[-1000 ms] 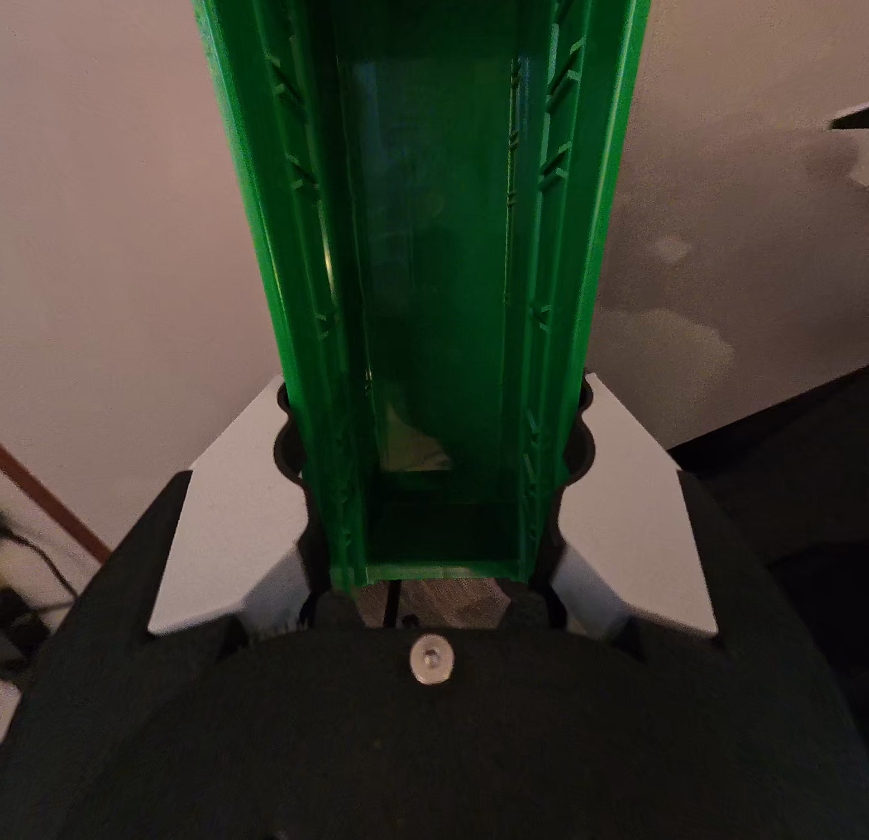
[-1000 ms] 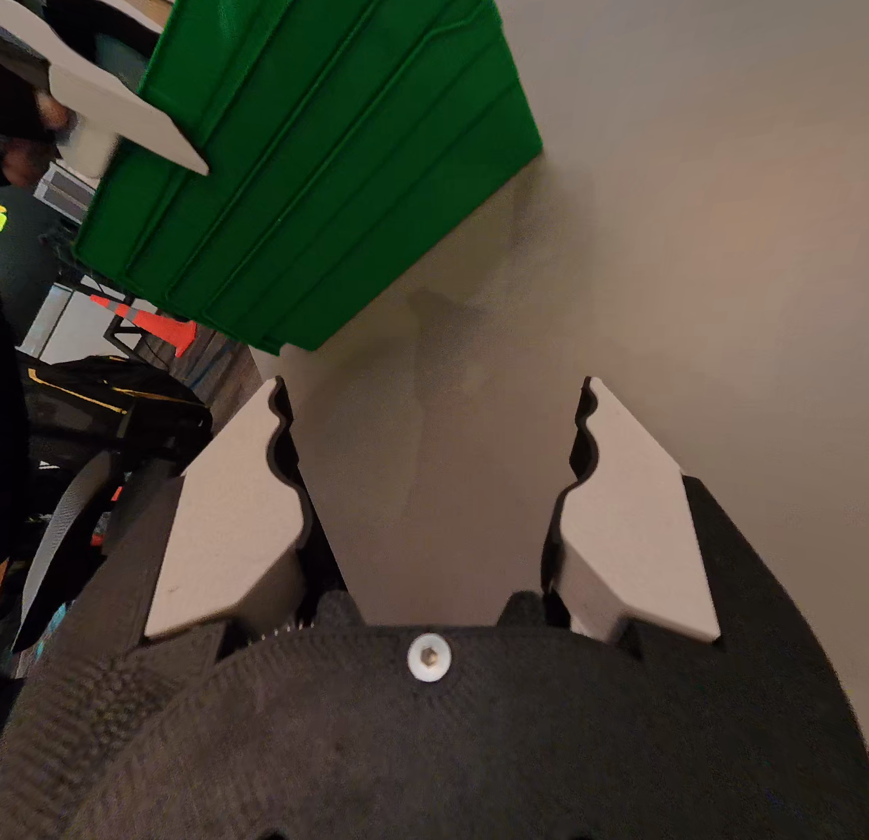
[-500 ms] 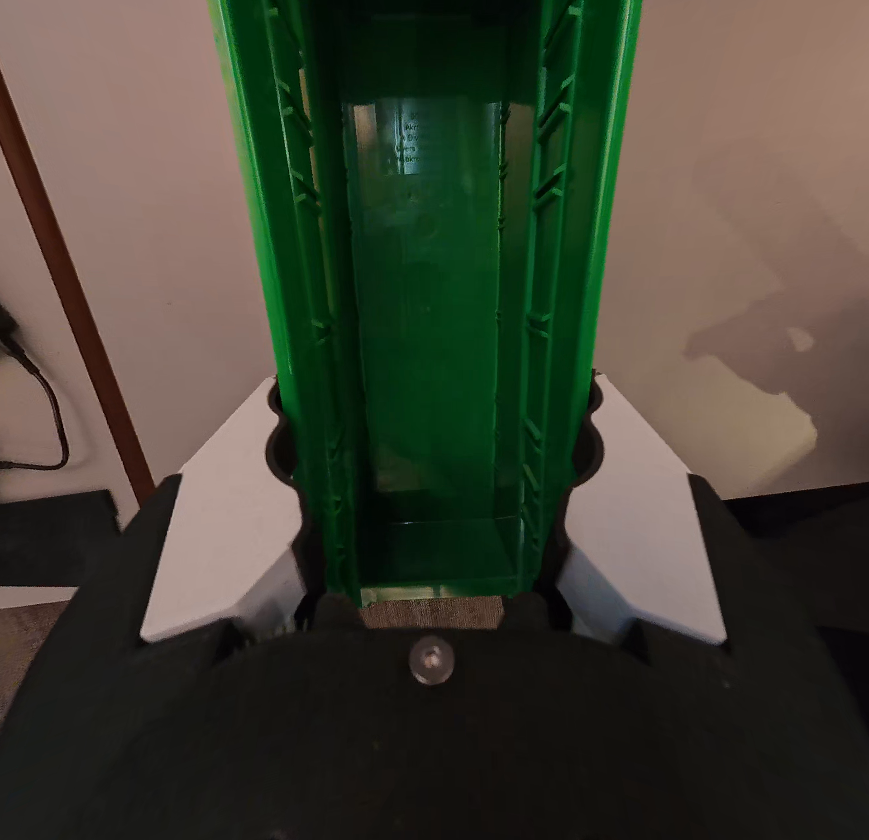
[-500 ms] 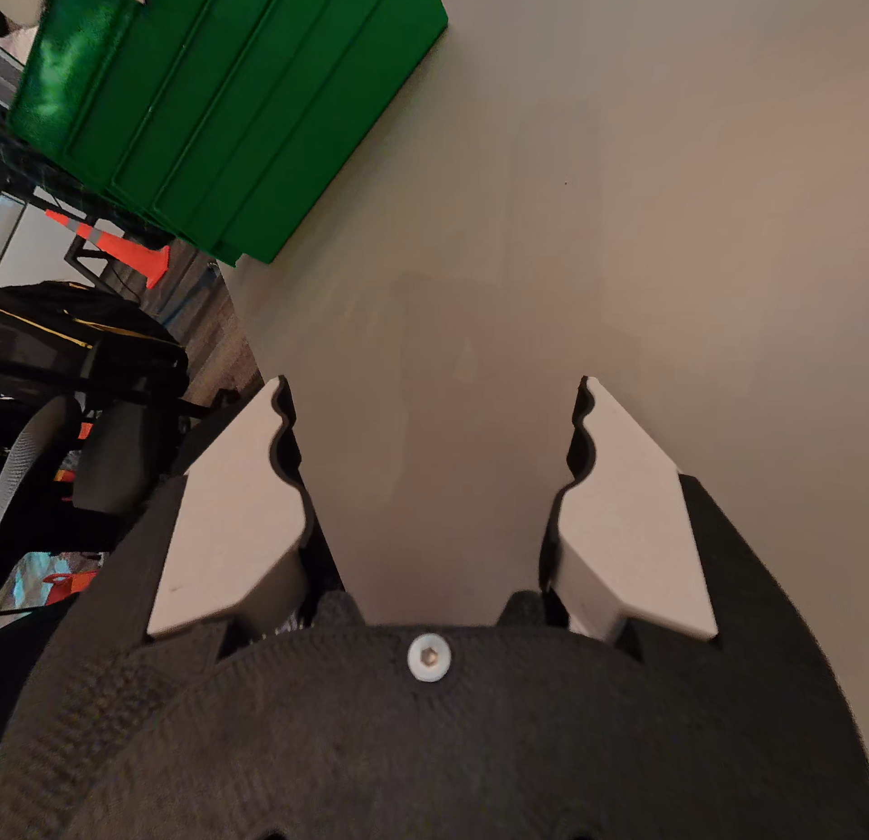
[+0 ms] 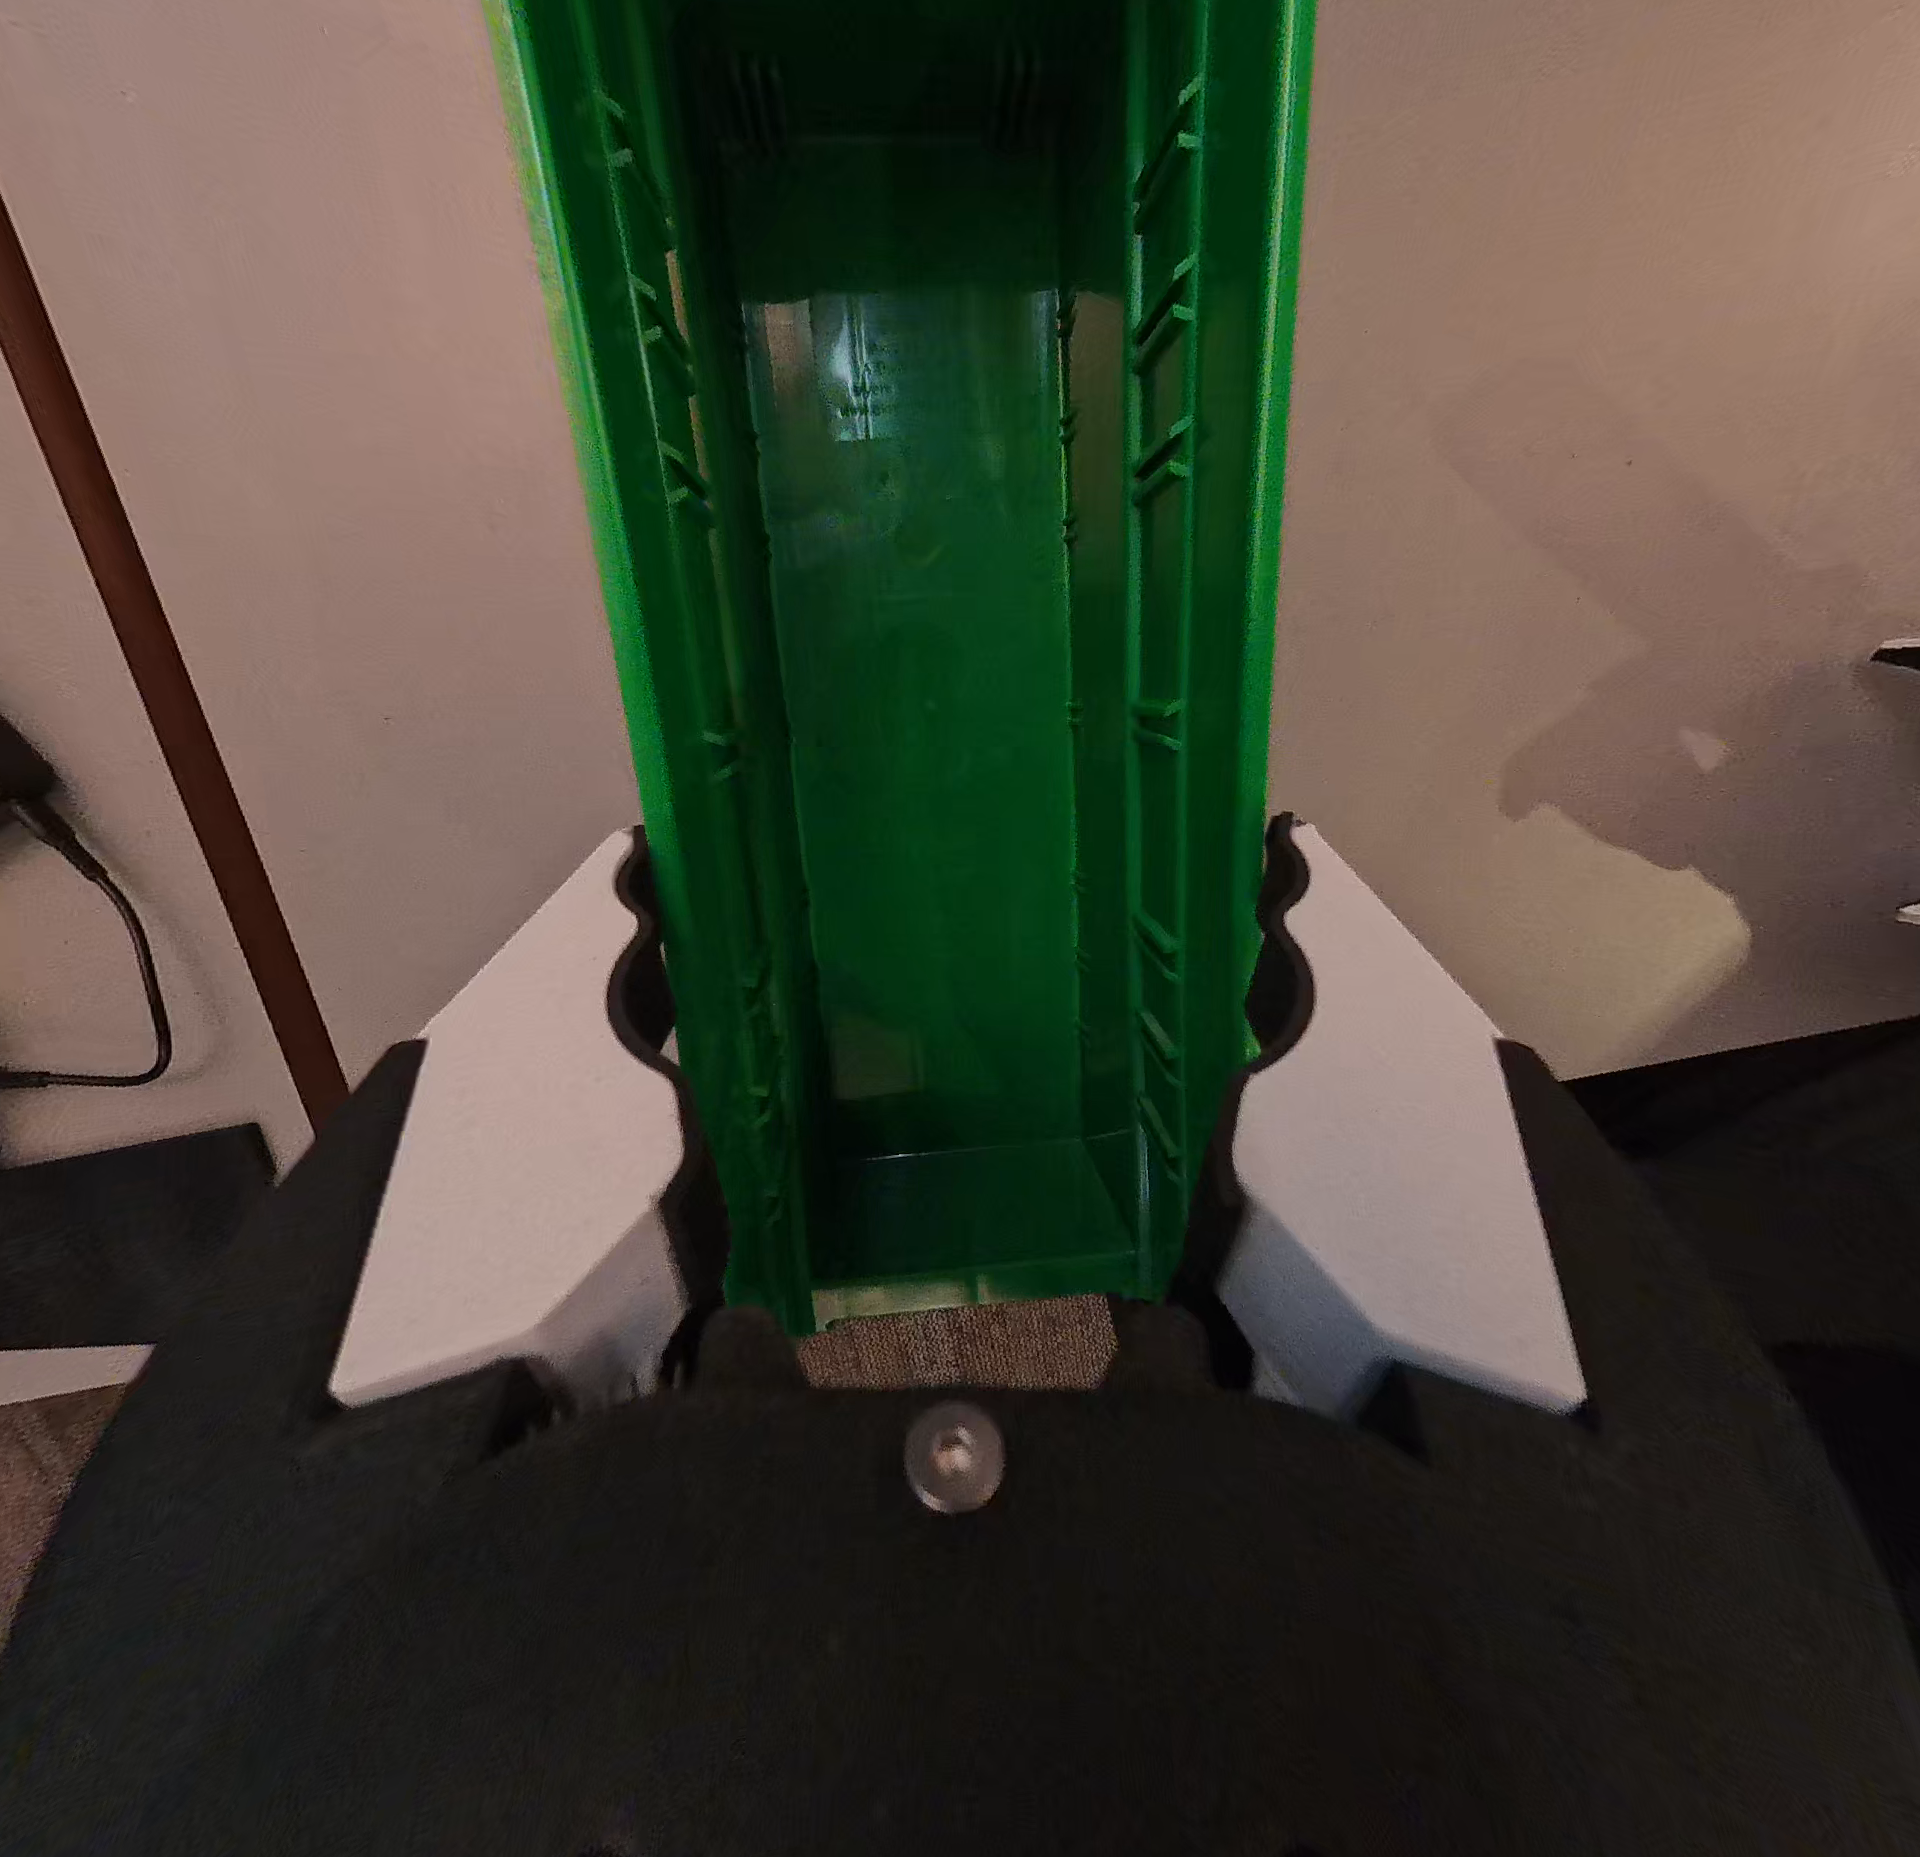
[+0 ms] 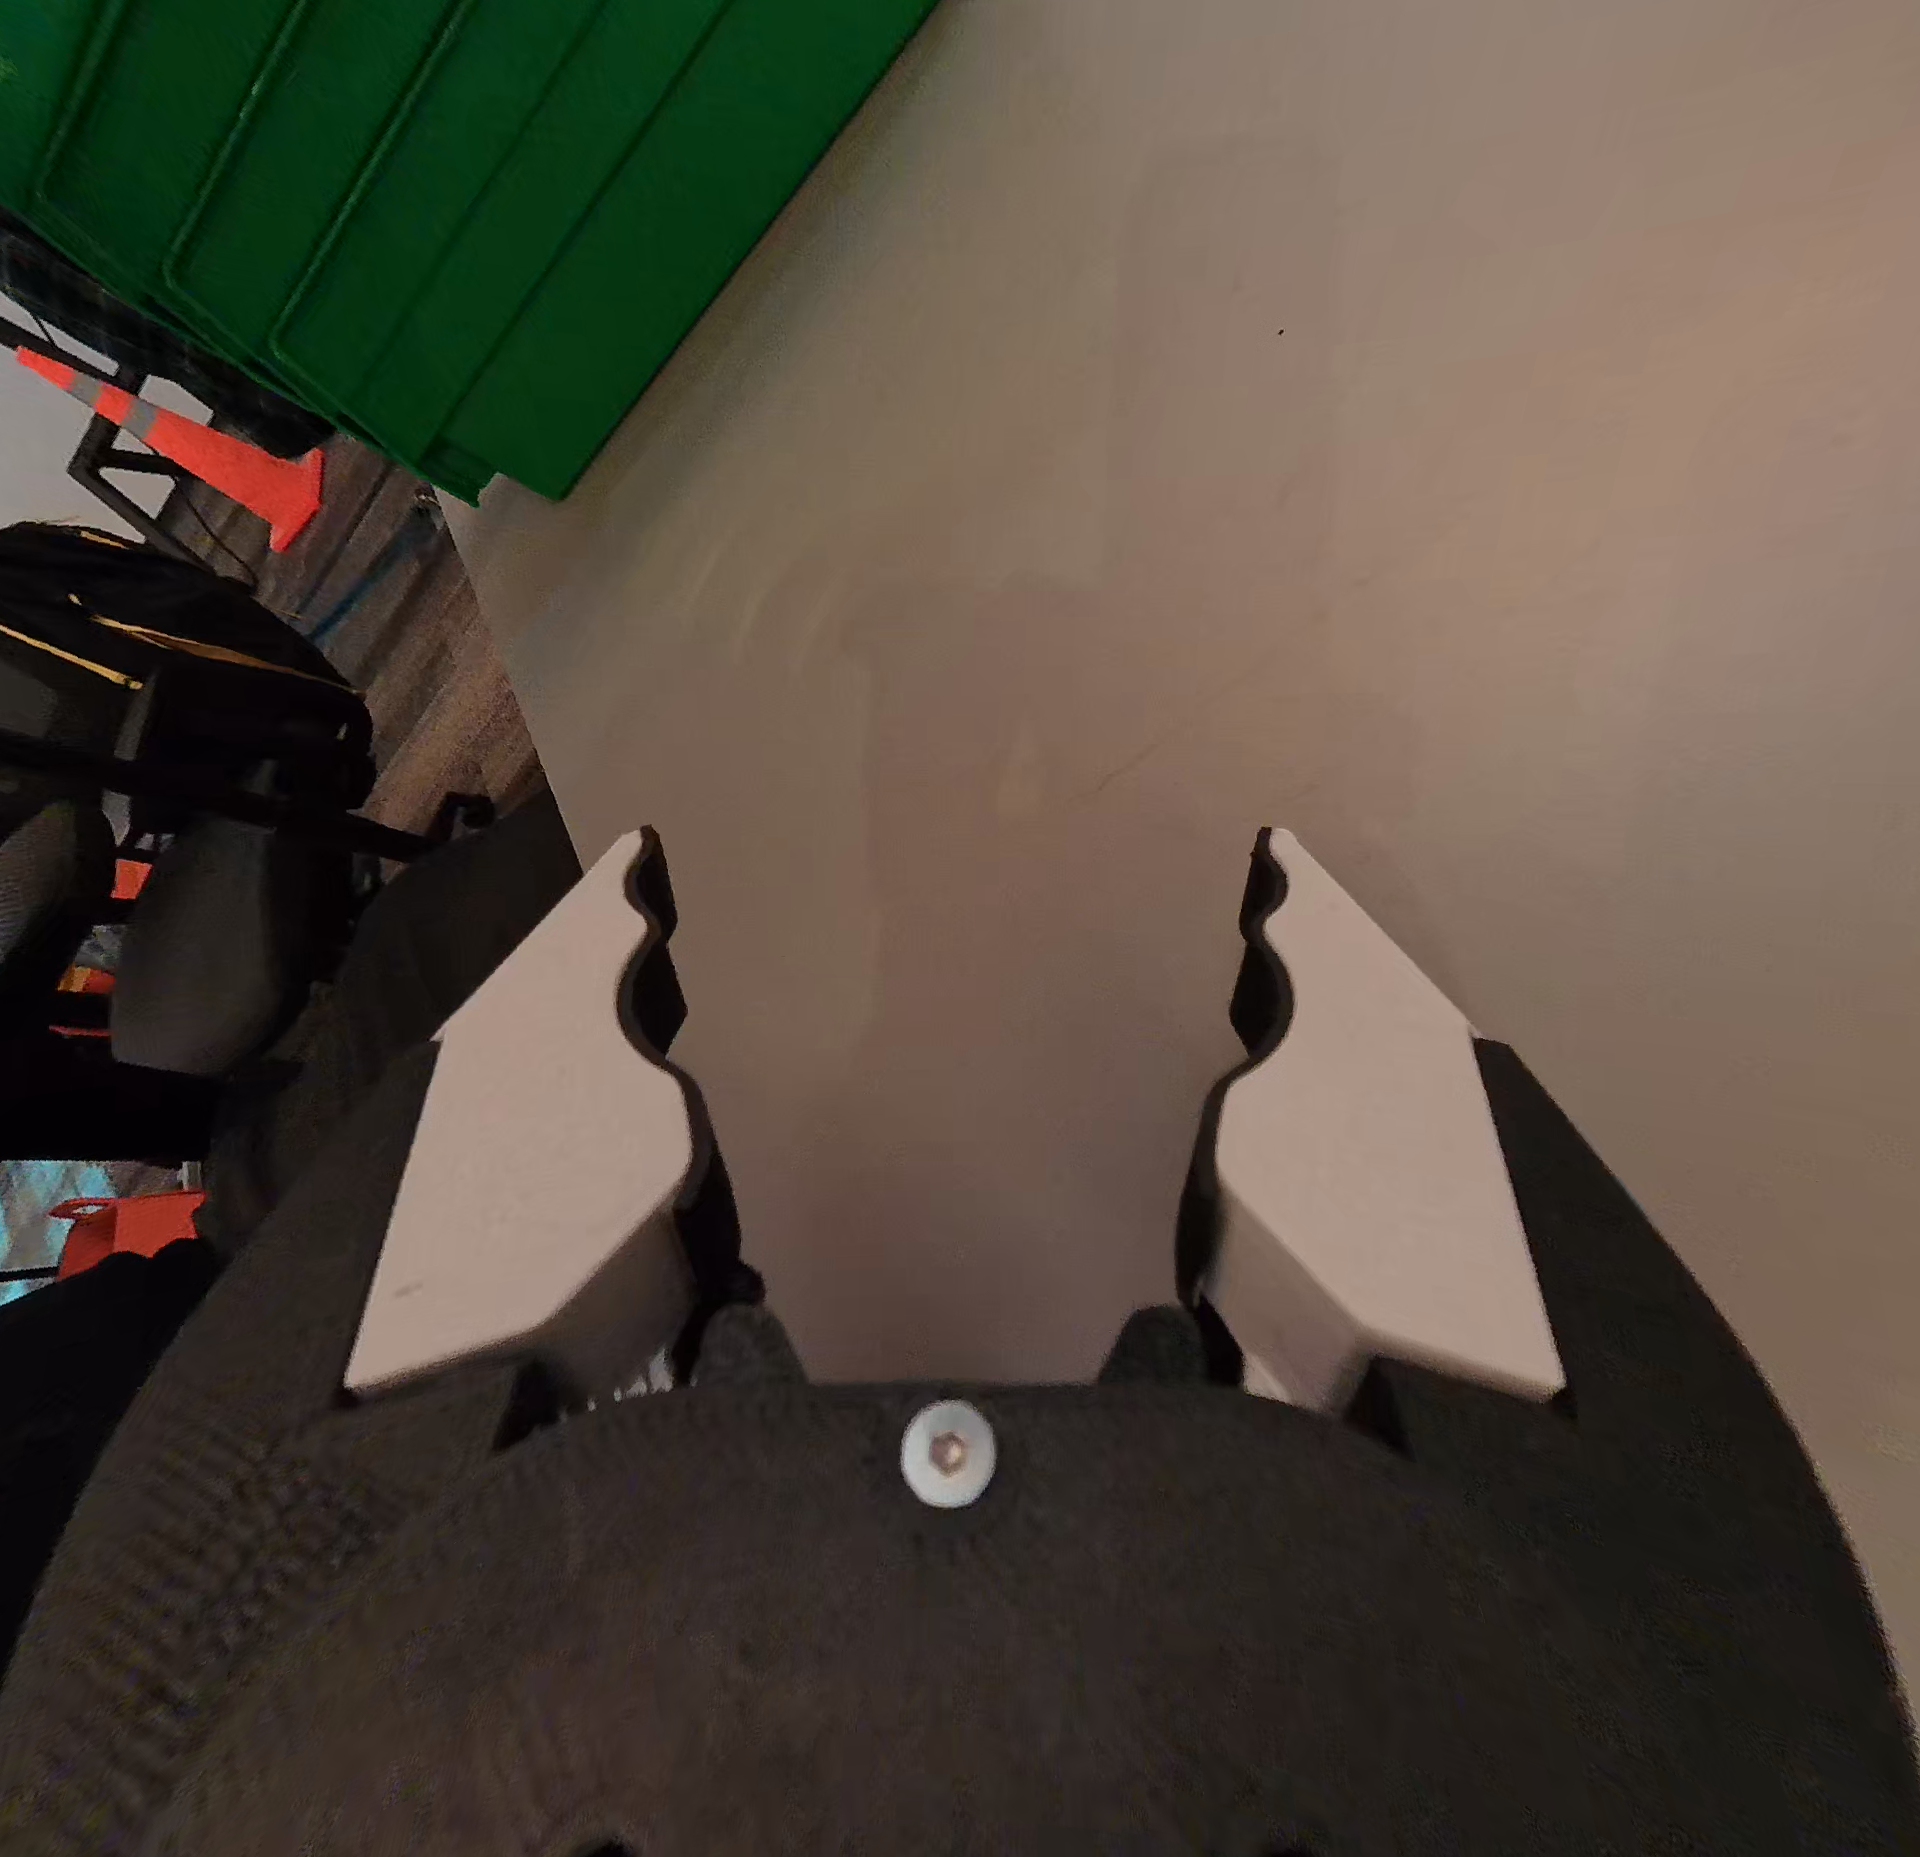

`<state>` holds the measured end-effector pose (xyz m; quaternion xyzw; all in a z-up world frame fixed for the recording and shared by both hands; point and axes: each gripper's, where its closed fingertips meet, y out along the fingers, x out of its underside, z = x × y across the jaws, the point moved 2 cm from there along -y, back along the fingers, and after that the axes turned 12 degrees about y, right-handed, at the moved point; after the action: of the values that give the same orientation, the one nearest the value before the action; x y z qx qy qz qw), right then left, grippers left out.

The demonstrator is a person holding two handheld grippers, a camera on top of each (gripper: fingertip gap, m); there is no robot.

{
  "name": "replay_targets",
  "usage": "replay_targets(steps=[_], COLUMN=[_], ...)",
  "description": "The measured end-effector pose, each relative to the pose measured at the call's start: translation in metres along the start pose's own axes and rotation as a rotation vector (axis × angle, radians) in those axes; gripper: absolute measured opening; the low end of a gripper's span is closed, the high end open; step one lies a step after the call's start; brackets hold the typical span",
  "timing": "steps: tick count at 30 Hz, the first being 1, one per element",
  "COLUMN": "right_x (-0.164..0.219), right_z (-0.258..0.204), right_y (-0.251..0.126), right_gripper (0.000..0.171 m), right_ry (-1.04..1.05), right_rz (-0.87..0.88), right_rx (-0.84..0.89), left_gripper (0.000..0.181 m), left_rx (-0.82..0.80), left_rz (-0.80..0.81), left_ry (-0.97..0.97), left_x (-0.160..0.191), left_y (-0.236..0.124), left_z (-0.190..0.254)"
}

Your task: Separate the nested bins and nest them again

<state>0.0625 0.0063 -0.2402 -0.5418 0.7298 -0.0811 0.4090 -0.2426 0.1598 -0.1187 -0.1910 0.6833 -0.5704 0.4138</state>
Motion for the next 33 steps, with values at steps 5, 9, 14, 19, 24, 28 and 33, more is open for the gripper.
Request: replay_targets(steps=[5,9,14,19,24,28,33], right_x=[0.0,0.002,0.003,0.003,0.003,-0.001,-0.01], right_z=[0.0,0.0,0.0,0.0,0.0,0.004,0.013], right_y=[-0.001,0.001,0.002,0.003,0.003,-0.001,-0.011], right_gripper=[0.107,0.105,0.104,0.104,0.104,0.104,0.104], right_ry=[0.0,0.0,0.0,0.001,0.0,0.006,0.039], right_rz=[-0.003,-0.011,-0.017,-0.022,-0.022,-0.007,0.041], right_rx=[0.001,-0.003,-0.005,-0.007,-0.007,0.0,0.004], left_gripper=[0.103,0.098,0.095,0.094,0.094,0.095,0.097], left_rx=[0.005,0.008,0.014,0.008,-0.027,-0.041,0.038], left_rz=[0.02,0.023,0.065,0.132,0.18,0.297,0.473], left_ry=[-0.001,0.018,0.02,0.023,0.043,0.064,0.116], left_x=[-0.001,-0.001,-0.008,-0.024,-0.036,-0.055,-0.088], left_y=[-0.002,-0.003,-0.011,-0.037,-0.062,-0.092,-0.12], left_z=[0.0,0.0,-0.001,-0.002,-0.001,0.018,0.068])
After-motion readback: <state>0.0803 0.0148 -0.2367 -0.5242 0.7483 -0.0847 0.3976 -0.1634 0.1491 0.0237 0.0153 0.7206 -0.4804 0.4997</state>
